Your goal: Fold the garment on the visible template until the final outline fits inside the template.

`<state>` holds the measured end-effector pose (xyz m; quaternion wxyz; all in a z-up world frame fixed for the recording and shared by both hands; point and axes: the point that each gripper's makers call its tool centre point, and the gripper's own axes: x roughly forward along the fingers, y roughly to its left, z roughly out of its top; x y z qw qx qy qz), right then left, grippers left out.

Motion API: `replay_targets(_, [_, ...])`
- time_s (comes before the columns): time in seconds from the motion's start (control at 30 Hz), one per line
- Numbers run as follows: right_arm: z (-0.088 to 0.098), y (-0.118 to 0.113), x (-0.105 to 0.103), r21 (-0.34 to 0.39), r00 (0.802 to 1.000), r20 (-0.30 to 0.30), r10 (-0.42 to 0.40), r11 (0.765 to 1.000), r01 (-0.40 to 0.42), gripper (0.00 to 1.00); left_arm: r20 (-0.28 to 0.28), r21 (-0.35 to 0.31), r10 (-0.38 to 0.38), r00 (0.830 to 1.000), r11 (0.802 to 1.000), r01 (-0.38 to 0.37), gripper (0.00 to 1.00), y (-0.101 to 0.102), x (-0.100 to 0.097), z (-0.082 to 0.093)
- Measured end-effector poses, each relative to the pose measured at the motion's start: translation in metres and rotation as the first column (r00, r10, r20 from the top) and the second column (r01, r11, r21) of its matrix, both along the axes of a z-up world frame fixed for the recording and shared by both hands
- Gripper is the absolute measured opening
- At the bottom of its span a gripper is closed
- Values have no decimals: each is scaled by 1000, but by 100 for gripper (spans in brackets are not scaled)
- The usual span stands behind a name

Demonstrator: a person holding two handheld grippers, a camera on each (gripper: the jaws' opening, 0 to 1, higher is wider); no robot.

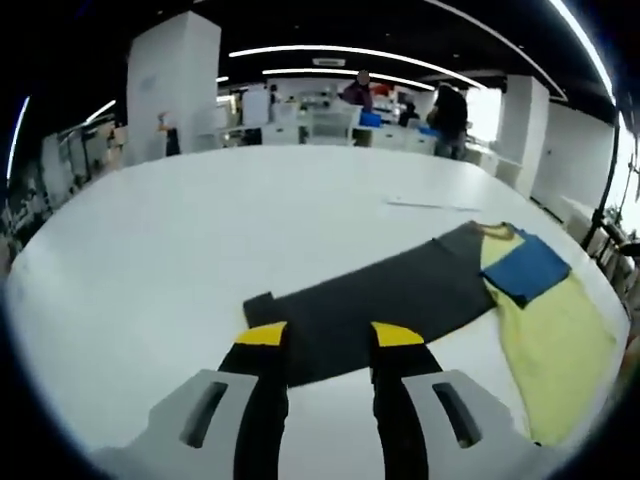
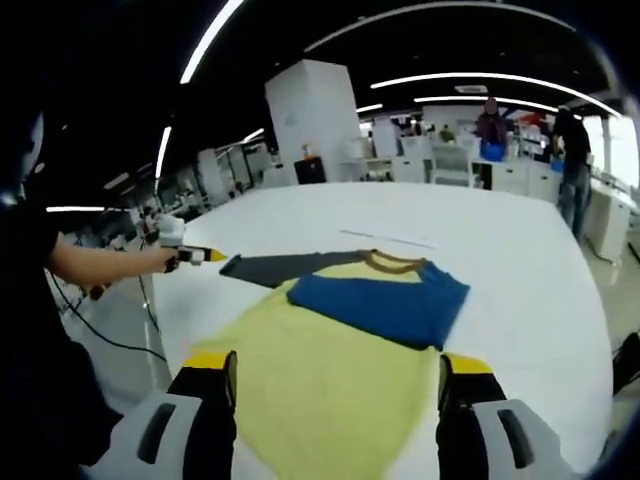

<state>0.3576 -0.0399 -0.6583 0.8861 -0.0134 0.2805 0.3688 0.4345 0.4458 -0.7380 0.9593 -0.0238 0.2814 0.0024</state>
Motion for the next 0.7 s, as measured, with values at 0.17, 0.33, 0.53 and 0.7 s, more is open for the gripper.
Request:
replay_targets(0.17, [-1,-3,0,-6,1000,3,-12,1000,12,81,-36,24,46,998,999,-45,22,11,9,-12])
replay_targets(0.33, [-5,-8,0,-13,999,-8,-32,999,32,80,-65,8,91,994,996,-90,17,19,15,-26])
replay_targets(0.53, [-8,-12,-1,-14,998,-18,-56,998,56,79,-84,27,122,989,992,-120,16,28,21,-38])
replay_targets(0.7, [-12,-14,-2,-28,998,-26,-65,998,64,79,-96,-1,150,984,989,-151,16,31,20,-45])
